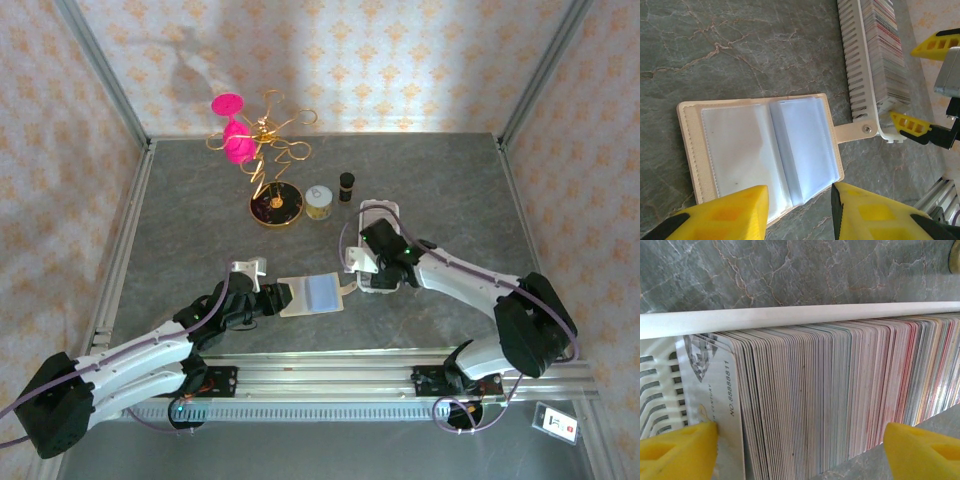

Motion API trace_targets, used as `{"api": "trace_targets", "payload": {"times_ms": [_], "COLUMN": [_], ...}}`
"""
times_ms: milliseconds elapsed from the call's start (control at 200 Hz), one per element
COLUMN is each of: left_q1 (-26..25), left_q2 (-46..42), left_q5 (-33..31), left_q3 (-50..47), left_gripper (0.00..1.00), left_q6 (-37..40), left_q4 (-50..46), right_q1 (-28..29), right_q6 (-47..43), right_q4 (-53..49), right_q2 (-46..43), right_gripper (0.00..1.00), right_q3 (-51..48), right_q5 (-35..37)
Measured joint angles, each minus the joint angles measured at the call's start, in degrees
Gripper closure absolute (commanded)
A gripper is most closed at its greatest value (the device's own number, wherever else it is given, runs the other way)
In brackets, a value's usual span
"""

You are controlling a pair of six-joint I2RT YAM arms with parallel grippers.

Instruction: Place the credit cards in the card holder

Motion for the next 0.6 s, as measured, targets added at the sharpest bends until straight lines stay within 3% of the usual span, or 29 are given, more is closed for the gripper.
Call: {"api": "trace_targets", "payload": {"times_ms": [250,435,601], "left_q1": [0.00,0.00,0.00], "left_q2": [0.00,0.02,0.02], "left_q5": [0.00,0.00,0.00], "left_q3": [-0.02,-0.11,-0.13], "left_gripper": [0.61,0.61,0.61], "left_q6": [0.00,0.02,0.02], "left_q4": [0.00,0.02,0.04], "right_q1": [-0.66,-0.66,-0.66], "right_q6": [-1.20,-1.31,-1.33], "right_q4": [-1.99,-2.43,-2.62], "right_q2": [2.45,4.74,5.64], "right_gripper": [0.06,0.06,0.12], "right_q3": [3.39,3.96,4.50], "right_q5": [-2.29,-4.04,-5.01]}}
